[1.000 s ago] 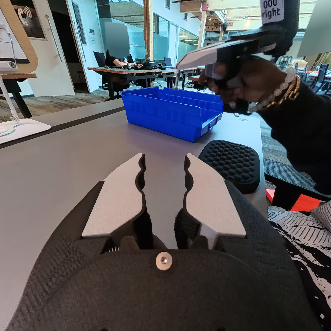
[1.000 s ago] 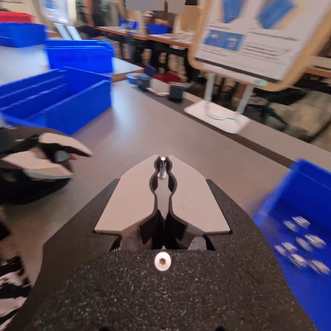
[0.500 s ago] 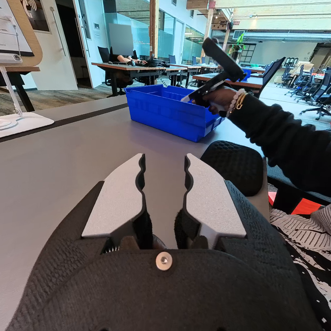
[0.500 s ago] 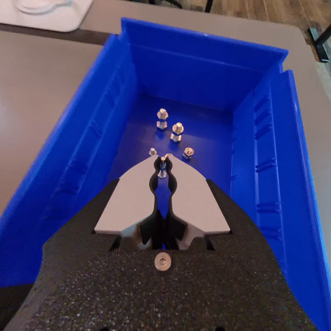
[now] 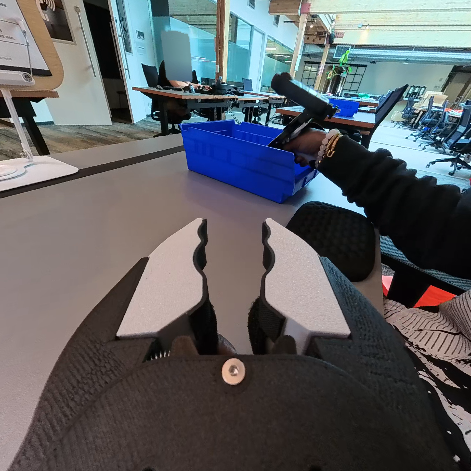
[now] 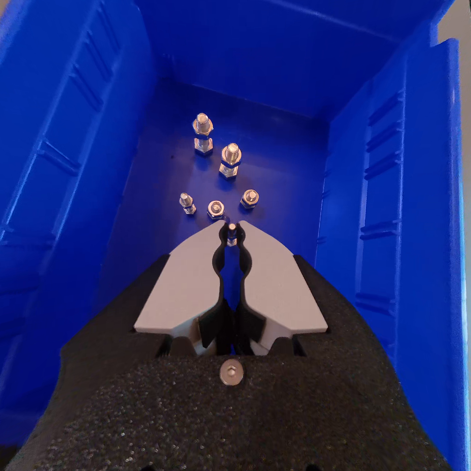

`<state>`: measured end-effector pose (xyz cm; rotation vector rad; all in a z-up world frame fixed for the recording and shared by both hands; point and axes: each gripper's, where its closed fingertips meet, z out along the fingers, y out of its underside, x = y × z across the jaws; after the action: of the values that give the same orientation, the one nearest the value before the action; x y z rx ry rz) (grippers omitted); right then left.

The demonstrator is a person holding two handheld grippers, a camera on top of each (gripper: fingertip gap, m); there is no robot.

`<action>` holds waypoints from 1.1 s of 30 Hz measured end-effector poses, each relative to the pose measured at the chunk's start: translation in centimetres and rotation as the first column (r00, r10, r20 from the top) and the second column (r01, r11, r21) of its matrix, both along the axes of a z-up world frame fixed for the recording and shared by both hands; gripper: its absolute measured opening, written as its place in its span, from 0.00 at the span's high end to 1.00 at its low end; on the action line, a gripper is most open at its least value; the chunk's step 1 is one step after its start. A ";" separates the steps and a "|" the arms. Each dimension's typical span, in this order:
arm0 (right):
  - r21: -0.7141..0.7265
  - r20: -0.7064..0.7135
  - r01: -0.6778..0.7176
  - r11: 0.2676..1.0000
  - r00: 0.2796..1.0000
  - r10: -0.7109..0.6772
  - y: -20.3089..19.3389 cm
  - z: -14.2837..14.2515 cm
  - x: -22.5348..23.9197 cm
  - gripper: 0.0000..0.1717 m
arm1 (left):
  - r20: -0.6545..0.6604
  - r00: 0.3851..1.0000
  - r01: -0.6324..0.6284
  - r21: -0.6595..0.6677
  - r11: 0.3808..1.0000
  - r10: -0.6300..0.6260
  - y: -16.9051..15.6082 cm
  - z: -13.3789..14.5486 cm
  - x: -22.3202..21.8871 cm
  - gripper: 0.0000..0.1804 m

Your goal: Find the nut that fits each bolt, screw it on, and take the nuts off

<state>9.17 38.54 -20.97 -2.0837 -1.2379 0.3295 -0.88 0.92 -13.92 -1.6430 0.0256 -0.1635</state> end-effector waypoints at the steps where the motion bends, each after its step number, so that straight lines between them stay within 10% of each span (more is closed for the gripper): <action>1: -0.001 0.003 0.000 1.000 1.000 0.000 0.0 0.0 0.0 0.96 | 0.001 1.000 -0.001 0.001 1.000 0.001 0.0 0.0 0.0 0.77; 13: -0.013 -0.007 0.016 1.000 1.000 -0.016 0.0 0.0 0.6 0.86 | 0.001 1.000 -0.001 0.002 1.000 0.001 0.0 0.0 -0.1 0.77; 22: 0.160 -0.333 0.038 0.986 0.943 0.018 -4.4 6.9 2.5 0.74 | -0.159 0.976 -0.143 0.057 0.988 0.151 -2.2 2.3 -0.4 0.77; 28: 0.182 -0.571 -0.061 0.981 0.806 0.156 -11.7 9.5 2.6 0.54 | -0.230 0.718 -0.622 0.213 0.754 0.657 -10.2 6.6 -7.4 0.77; 33: 0.263 -0.498 -0.060 0.963 0.846 0.189 -14.0 7.5 1.9 0.52 | -0.257 0.570 -0.788 0.100 0.608 0.781 -14.0 4.1 -12.3 0.63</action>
<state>11.03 24.54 -13.48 -1.5631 -1.0201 0.7173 -13.20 -13.08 -9.79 -1.5431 -0.5067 0.7736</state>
